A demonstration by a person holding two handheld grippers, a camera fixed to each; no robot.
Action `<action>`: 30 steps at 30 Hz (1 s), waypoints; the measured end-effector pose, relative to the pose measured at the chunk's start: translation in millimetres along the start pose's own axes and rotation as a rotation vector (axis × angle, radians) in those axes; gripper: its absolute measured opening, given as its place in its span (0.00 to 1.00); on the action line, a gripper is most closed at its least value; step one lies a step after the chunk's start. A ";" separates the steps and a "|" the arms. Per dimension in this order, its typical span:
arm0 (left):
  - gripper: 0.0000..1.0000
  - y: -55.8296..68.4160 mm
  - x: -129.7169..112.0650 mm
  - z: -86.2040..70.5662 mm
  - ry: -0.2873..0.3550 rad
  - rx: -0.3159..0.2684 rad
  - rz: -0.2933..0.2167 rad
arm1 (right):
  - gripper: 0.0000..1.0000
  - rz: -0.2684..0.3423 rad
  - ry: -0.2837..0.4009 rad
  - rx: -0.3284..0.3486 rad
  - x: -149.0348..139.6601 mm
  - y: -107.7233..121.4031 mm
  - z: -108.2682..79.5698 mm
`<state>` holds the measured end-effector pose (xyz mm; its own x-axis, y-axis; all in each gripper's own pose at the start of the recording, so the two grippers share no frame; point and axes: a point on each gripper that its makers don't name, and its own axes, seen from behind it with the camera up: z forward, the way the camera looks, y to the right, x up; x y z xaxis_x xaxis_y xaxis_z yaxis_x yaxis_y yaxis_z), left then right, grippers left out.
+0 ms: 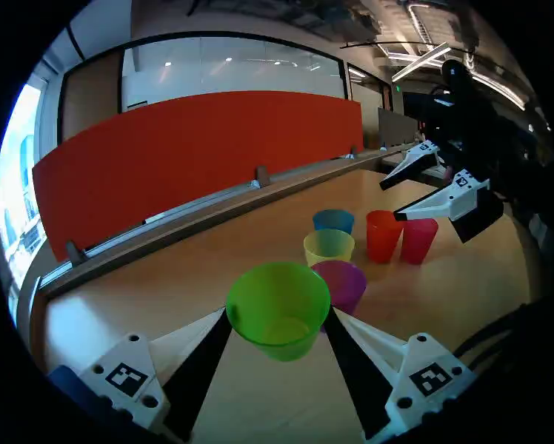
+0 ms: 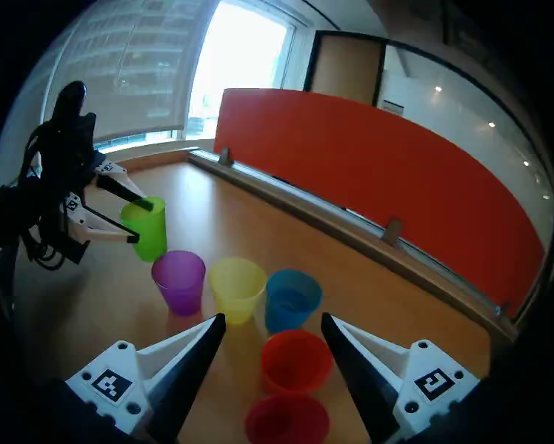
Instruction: Pour water
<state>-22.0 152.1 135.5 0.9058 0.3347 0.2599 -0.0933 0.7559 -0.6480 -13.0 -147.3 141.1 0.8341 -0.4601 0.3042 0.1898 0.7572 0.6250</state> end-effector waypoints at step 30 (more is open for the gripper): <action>0.87 18.8 18.2 -32.1 0.052 -0.013 -0.005 | 1.00 -0.114 -0.263 0.169 -5.9 19.0 51.9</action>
<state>6.0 154.4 105.1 0.9266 0.3010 0.2255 -0.0839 0.7499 -0.6563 -41.2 -154.3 188.5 0.6462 -0.6579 0.3868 0.1672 0.6165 0.7694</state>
